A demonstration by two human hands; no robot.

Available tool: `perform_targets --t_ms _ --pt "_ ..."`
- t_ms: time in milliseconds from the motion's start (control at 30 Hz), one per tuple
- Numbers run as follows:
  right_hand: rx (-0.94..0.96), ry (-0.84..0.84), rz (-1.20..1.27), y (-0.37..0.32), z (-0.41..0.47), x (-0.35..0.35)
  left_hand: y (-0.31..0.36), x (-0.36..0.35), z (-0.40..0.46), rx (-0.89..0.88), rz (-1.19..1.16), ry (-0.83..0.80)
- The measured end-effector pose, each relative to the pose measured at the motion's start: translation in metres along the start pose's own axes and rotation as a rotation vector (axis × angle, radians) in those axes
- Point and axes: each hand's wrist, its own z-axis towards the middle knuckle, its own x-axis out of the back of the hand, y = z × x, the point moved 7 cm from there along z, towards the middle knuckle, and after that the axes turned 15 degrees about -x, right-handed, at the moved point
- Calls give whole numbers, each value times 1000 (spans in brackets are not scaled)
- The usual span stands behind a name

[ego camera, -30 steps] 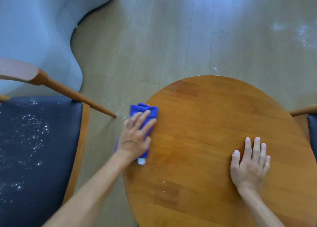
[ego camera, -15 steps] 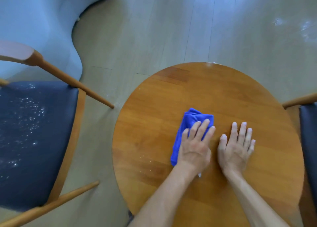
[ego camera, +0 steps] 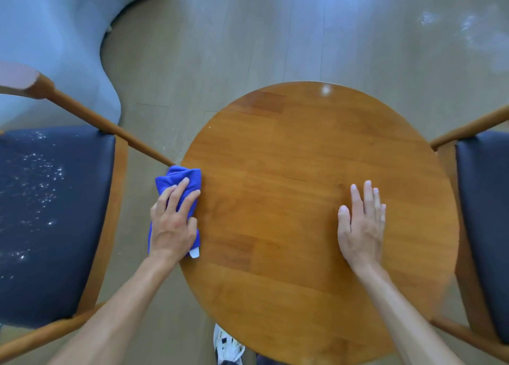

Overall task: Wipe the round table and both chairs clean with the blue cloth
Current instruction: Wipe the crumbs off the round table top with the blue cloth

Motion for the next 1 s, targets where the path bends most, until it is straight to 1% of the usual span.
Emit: perform_targets --t_ms 67,133,200,267,333,400,433,467,600,667,733,800,867,933,1000 --pt "29 14 -8 1 -21 -3 16 -2 -1 68 -24 71" --pt "34 1 -19 5 -35 -12 56 -11 -5 46 -64 105" --pt "37 23 -35 10 -39 -16 121 -30 -14 -82 -125 42" --pt "45 86 -61 12 -39 -18 191 -50 -30 -222 -167 -75" --pt "71 137 -105 14 -39 -19 237 -60 -46 -360 -218 -168" --pt "85 150 -124 15 -37 -21 234 -58 -51 -472 -229 -122" --pt "80 147 -120 16 -36 -22 215 -53 -50 -506 -206 -109" --pt "73 140 -117 16 -36 -23 188 -46 -48 -495 -182 -124" --pt "55 136 -149 15 -38 -23 49 -16 -38 -263 -8 -69" --pt "51 140 -173 13 -38 -23 23 -10 -36 -190 22 -60" --pt "49 127 -191 13 -38 -24 39 -13 -43 -121 28 -7" --pt "48 104 -206 13 -38 -24 86 -24 -64 -125 12 -1" --pt "51 85 -221 12 -37 -24 148 -40 -91 -204 -39 -61" --pt "56 82 -228 12 -37 -24 210 -51 -111 -322 -76 -122" --pt "74 71 -224 14 -37 -23 253 -57 -119 -455 -109 -174"
